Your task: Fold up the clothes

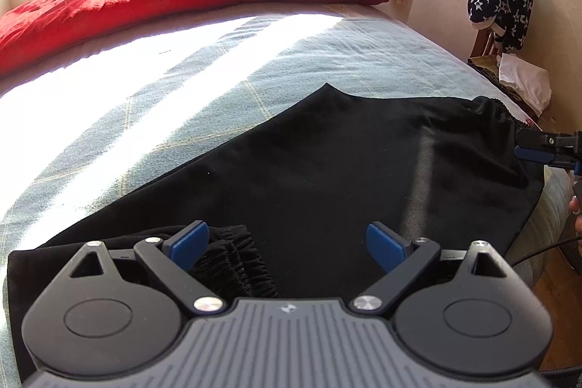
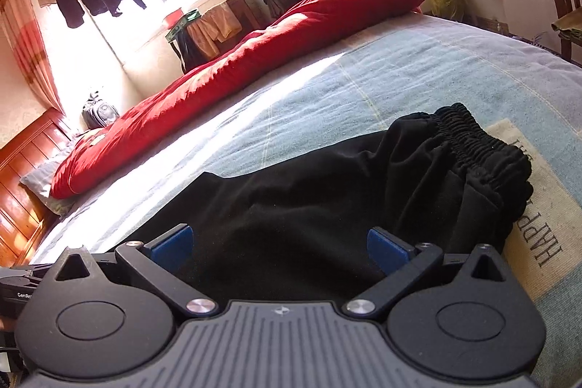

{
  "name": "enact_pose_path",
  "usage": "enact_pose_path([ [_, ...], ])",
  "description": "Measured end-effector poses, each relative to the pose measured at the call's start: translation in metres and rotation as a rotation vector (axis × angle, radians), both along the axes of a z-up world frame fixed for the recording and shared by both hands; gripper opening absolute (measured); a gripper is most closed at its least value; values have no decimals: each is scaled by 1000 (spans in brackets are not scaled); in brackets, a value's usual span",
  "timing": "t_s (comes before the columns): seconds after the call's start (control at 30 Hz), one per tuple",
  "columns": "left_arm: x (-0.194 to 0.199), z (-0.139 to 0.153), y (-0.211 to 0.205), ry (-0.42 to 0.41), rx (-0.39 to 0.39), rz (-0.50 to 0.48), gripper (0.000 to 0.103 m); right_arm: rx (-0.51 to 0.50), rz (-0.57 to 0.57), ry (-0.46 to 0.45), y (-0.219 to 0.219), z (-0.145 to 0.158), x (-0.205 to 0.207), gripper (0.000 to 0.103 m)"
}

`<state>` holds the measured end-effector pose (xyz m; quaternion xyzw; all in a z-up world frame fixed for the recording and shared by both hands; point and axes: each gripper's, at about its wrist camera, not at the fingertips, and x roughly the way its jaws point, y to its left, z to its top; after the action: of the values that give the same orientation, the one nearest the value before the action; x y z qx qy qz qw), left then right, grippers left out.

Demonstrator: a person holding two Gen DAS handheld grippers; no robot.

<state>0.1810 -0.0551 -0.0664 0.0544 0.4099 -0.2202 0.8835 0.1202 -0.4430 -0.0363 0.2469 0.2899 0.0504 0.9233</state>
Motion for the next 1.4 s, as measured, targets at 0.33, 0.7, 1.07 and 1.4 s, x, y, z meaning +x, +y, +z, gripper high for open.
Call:
enact_pose_path([
  [0.33,-4,3,16,1,22,90,94,2,-122,36,-17,-9,1,103],
  [0.7,-16,9,20,-17,48,135,94,-49,186,25,56,-10,66,103],
  [1.07,-30,12,44,-12,50,268,94,-32,233,37,59,-3,67,103],
  [1.4,-37,16,41,9,93,297,94,-89,429,69,108,-23,66,103],
])
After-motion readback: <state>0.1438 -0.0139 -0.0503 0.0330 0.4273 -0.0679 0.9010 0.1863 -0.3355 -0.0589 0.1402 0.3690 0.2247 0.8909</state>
